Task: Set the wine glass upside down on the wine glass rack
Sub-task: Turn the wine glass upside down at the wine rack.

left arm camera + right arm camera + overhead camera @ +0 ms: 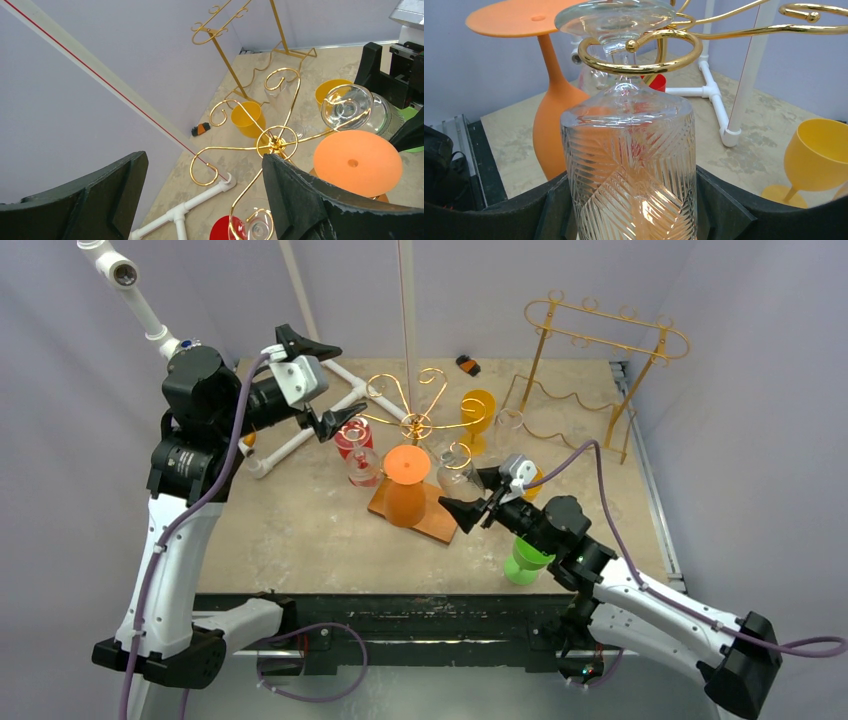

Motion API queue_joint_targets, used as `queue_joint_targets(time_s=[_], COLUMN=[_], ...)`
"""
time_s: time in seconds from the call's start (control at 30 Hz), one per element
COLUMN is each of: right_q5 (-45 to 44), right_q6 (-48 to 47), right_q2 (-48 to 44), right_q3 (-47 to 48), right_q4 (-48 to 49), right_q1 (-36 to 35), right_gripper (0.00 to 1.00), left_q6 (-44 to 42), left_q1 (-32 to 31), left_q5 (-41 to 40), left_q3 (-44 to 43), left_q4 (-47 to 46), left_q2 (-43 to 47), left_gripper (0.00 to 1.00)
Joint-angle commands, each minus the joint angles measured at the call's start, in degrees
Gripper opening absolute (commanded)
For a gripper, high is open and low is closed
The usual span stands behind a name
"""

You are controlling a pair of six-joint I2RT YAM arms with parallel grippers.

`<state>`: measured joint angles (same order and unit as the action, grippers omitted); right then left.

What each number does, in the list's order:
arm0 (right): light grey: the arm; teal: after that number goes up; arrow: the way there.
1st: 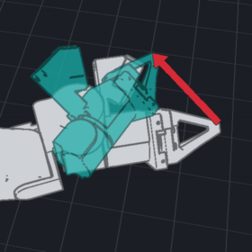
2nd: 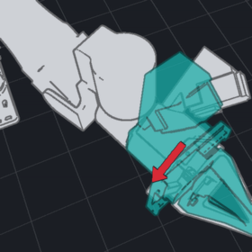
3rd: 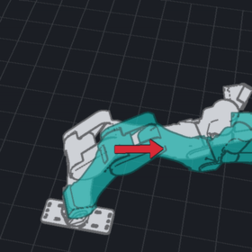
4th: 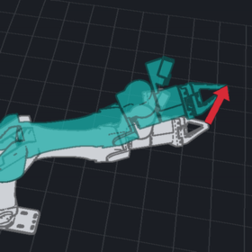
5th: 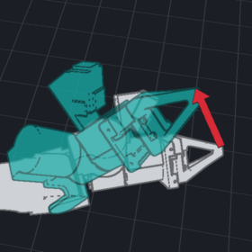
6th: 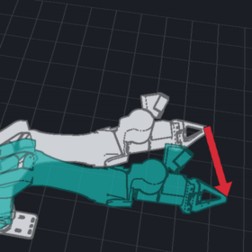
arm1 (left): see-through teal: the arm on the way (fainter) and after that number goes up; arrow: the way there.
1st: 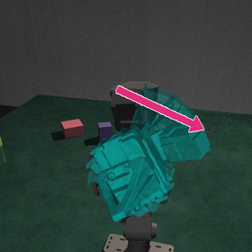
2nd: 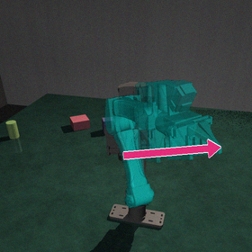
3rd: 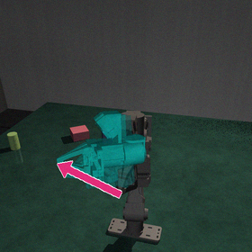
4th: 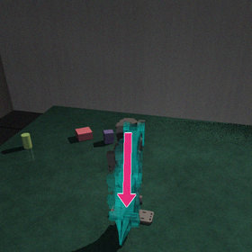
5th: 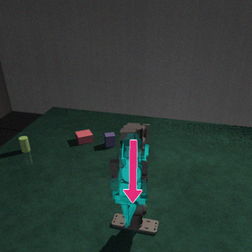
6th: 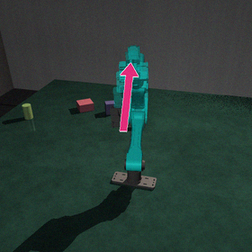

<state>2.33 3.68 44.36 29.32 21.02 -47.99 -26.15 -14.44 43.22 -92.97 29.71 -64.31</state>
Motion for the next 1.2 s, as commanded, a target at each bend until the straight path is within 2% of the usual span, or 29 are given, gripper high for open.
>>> queue_joint_targets(time_s=[0.0,0.23,0.4,0.8,1.17], right_q5=[-1.79,-3.65,-4.24,-4.73,-9.32], right_q6=[2.54,4.32,4.08,3.04,4.78], right_q2=[0.25,1.27,2.85,3.07,1.14], right_q3=[-1.85,-5.93,-6.56,-8.44,-11.56], right_q4=[14.69,25.57,29.91,33.95,37.53], right_q1=[0.03,-0.06,-0.42,-1.42,-1.48], right_gripper=[0.00,0.00,0.00,0.00,0.00], left_q6=[-0.48,-0.99,-1.42,-1.61,-1.97], left_q1=[-0.15,-0.15,-0.15,-0.15,-0.15], left_q5=[-0.40,-0.77,-0.95,-1.30,-1.81], left_q3=[-0.09,-0.37,-0.30,-0.21,-0.11], left_q4=[-0.32,0.28,0.62,0.66,0.93], left_q2=[-0.15,-0.29,-0.20,-0.45,-0.29], left_gripper=[0.91,0.91,0.91,0.91,0.91])
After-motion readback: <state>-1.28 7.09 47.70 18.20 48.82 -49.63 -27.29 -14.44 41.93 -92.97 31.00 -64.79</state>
